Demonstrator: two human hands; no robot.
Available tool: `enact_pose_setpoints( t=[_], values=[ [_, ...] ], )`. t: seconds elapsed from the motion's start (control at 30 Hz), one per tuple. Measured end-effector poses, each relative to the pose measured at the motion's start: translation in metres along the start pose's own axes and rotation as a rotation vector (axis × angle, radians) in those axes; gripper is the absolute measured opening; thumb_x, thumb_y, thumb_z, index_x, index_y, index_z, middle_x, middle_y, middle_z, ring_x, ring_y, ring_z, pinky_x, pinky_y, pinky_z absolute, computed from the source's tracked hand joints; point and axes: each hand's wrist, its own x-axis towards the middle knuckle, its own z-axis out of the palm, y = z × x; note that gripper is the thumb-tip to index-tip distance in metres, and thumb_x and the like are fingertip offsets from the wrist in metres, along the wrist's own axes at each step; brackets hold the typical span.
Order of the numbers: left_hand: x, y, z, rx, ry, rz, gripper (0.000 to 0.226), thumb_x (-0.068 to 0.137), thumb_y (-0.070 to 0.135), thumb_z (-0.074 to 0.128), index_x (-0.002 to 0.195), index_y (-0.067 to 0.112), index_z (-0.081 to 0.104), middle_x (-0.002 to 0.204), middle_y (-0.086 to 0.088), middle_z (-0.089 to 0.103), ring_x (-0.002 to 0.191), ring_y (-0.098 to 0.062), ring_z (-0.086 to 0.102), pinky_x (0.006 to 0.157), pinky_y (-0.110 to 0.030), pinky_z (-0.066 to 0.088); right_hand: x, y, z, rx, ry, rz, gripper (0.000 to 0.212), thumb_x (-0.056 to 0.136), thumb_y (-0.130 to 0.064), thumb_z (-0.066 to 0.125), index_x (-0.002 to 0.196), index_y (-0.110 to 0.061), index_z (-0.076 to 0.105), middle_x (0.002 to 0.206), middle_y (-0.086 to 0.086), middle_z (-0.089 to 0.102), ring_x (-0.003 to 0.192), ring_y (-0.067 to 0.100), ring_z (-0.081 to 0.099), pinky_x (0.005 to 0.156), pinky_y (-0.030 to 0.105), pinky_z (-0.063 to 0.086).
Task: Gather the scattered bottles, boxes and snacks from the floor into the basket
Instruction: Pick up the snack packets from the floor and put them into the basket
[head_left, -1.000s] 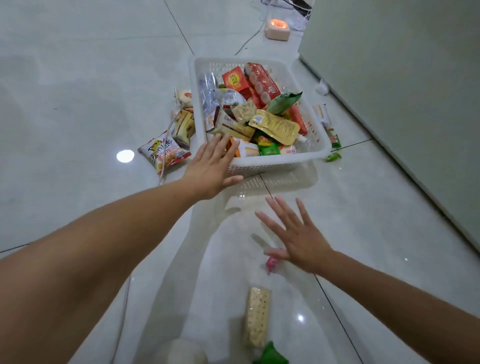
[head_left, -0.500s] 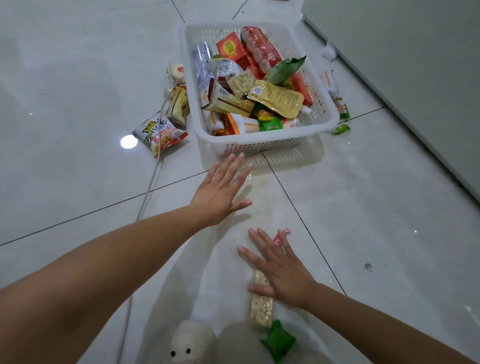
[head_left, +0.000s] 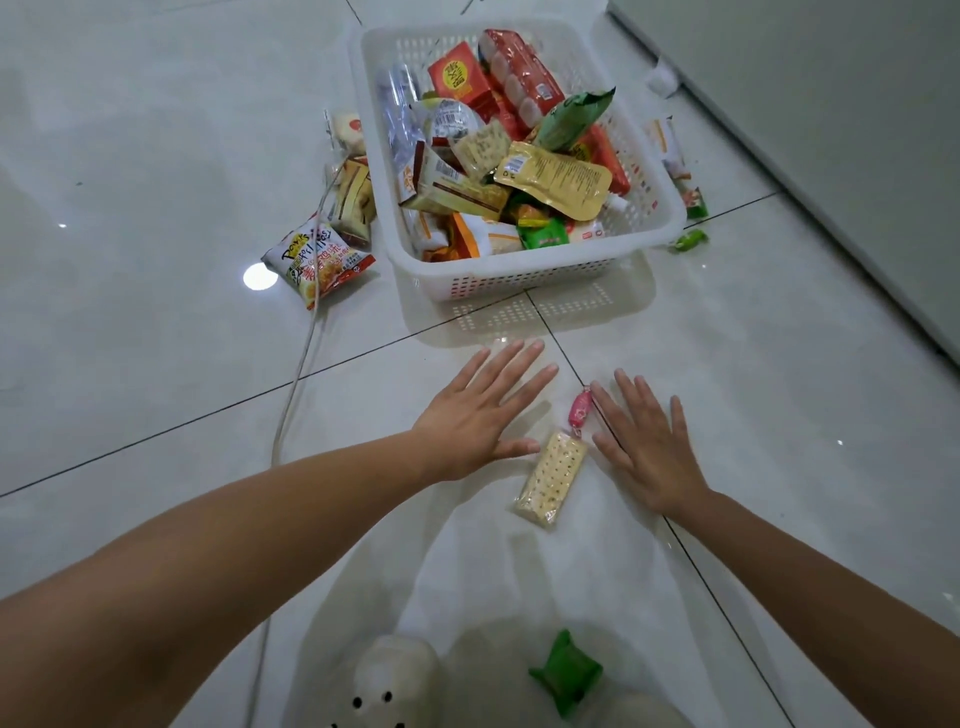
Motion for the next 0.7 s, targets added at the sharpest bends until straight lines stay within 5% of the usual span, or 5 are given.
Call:
enact_pose_setpoints(
  t=[0.17,0.27,0.47,0.57,0.7],
  values=[
    [0.006,0.032,0.017,-0.001,0.054,0.164,0.082,0.089,0.068,0.024,0.153,0.02,0.007,0.16,-0.007,0.001,0.148,-0.023,-0.001,0.118,-0.039,0.001,-0.028,0.012,-0.003,-0.064,-0.081,0.004,0.094,0.063,-0.077,-0.031,0.147,-0.042,-0.008,0.157,-0.01,-0.02,0.144,0.012,-0.022,0.114,0.046,-0.013],
    [0.01,0.057,0.024,-0.058,0.001,0.219,0.082,0.089,0.069,0.025,0.153,0.022,0.001,0.16,-0.007,-0.006,0.147,-0.022,-0.009,0.12,-0.04,-0.001,-0.051,0.02,-0.013,-0.088,-0.055,0.009,0.089,0.066,-0.077,-0.027,0.146,-0.041,-0.012,0.158,-0.009,-0.018,0.145,0.013,-0.019,0.114,0.046,-0.013],
    [0.009,0.086,0.023,-0.149,-0.104,-0.02,0.086,0.087,0.069,0.019,0.149,0.023,-0.019,0.155,-0.005,-0.03,0.143,-0.021,-0.027,0.116,-0.04,-0.012,-0.107,0.013,-0.027,-0.039,0.112,0.161,0.076,0.084,-0.072,-0.004,0.149,-0.032,-0.01,0.159,-0.003,-0.012,0.146,0.014,-0.014,0.115,0.045,-0.012],
    [0.001,0.081,0.021,-0.135,-0.112,-0.083,0.087,0.089,0.067,0.022,0.146,0.022,-0.025,0.153,-0.003,-0.033,0.143,-0.022,-0.026,0.116,-0.042,-0.011,-0.143,-0.038,-0.009,0.057,0.226,0.177,0.077,0.089,-0.069,0.009,0.151,-0.025,0.0,0.16,0.003,-0.002,0.147,0.019,-0.004,0.115,0.051,-0.002],
    [0.0,0.074,0.031,-0.122,-0.078,-0.105,0.085,0.083,0.07,0.007,0.147,0.025,-0.025,0.155,-0.004,-0.027,0.143,-0.024,-0.024,0.114,-0.041,-0.013,-0.156,-0.109,0.044,0.123,0.171,0.067,0.081,0.09,-0.069,0.017,0.15,-0.015,0.014,0.159,0.008,0.01,0.146,0.025,0.013,0.111,0.055,0.013]
  ],
)
